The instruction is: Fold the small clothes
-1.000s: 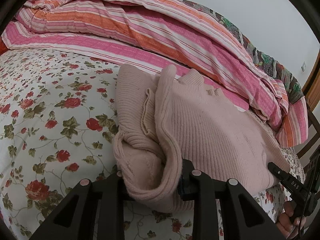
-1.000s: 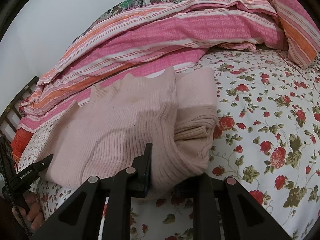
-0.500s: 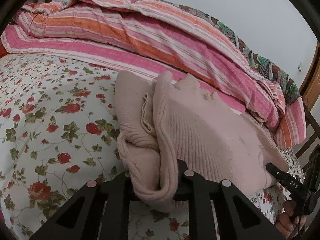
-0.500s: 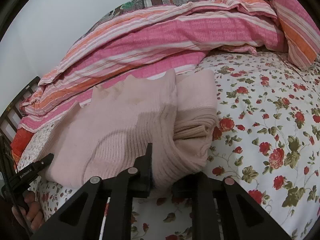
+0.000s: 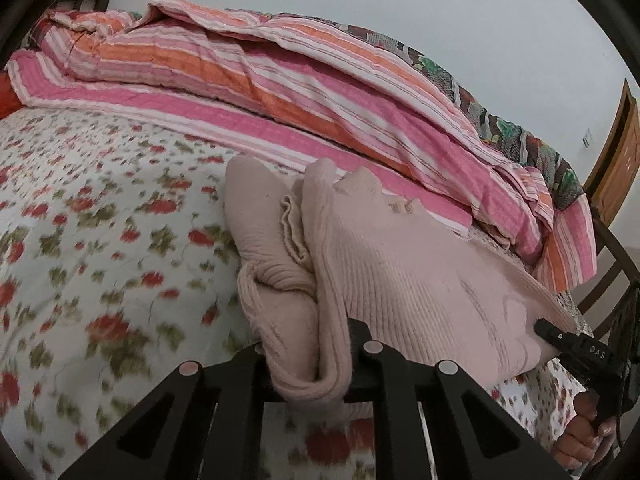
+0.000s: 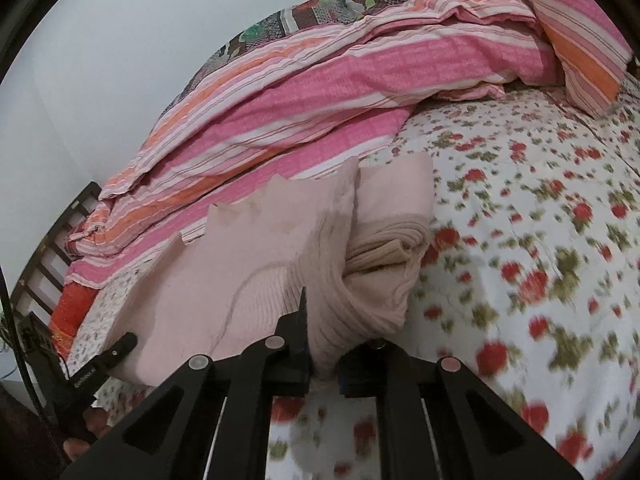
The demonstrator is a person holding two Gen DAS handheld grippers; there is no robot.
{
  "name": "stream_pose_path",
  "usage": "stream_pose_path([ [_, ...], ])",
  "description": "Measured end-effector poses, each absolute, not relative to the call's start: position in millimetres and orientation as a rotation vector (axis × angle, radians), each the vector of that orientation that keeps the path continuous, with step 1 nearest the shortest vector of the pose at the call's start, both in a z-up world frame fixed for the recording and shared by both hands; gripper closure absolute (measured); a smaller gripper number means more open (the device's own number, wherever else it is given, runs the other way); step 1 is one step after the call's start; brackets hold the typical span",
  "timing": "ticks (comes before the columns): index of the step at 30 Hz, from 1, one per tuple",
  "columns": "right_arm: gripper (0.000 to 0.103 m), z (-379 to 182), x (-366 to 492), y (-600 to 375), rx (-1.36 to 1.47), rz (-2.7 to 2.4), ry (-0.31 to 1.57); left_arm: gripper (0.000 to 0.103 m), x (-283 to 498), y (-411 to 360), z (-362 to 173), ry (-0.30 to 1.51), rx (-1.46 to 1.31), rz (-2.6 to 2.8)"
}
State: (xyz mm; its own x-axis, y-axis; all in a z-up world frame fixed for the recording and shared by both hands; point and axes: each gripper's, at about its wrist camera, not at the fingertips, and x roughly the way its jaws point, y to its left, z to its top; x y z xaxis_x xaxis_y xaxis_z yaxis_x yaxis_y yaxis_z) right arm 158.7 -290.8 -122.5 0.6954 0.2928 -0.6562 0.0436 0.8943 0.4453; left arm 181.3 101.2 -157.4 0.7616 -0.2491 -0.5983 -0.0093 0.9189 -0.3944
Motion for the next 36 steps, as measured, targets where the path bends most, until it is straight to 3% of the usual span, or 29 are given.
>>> stream_pose_path([
  [14,0.094,-115,69,-289,0.372,0.136,0.824,0.090,101,102,-151,0.725,-0.336,-0.169],
  [22,0.082,-120,47,-303,0.386,0.108,0.827,0.068,91,94,-157,0.741,-0.236,-0.099],
  [36,0.076,-83,57,-297,0.152,0.035,0.747,0.065,102,135,-127,0.691,-0.299,-0.047],
])
